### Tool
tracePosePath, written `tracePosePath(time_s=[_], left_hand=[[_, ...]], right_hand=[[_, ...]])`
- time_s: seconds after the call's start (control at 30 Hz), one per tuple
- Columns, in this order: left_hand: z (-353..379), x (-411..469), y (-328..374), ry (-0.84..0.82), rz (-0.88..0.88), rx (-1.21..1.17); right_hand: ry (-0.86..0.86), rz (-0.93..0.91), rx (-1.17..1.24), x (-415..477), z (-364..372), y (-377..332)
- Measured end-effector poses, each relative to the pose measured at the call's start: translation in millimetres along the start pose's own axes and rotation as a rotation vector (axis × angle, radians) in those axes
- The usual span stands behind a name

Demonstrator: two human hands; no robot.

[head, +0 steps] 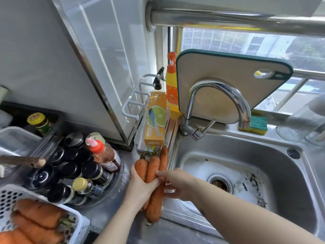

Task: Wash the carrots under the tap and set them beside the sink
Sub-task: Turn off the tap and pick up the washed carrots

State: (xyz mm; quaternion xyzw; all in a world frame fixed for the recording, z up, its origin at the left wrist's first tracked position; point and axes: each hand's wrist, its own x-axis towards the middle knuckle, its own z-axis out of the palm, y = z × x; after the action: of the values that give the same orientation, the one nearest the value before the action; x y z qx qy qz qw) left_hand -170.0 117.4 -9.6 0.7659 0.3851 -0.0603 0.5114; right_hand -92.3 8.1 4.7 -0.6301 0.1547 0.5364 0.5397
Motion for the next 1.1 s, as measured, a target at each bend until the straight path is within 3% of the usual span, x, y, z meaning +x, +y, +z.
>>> tracePosePath(time_s=[0.37,0.97,1.1], left_hand=[[0.7,2.6,1.8,-0.102,-0.119,-0.295],[33.9,-10.8,11.3,-0.011,-0.259,-0.389],[57.2,-25.0,22.7,-0.001,-0.224,-0.386]], right_hand=[[0.0,-0.016,-0.045,-11.7,-2.9,-4.4],[-0.036,0.03,-0.151,-22.4,-22.6,-11.4],[-0.009,0.011,-0.17,-30.8,-45.6,-7.4]])
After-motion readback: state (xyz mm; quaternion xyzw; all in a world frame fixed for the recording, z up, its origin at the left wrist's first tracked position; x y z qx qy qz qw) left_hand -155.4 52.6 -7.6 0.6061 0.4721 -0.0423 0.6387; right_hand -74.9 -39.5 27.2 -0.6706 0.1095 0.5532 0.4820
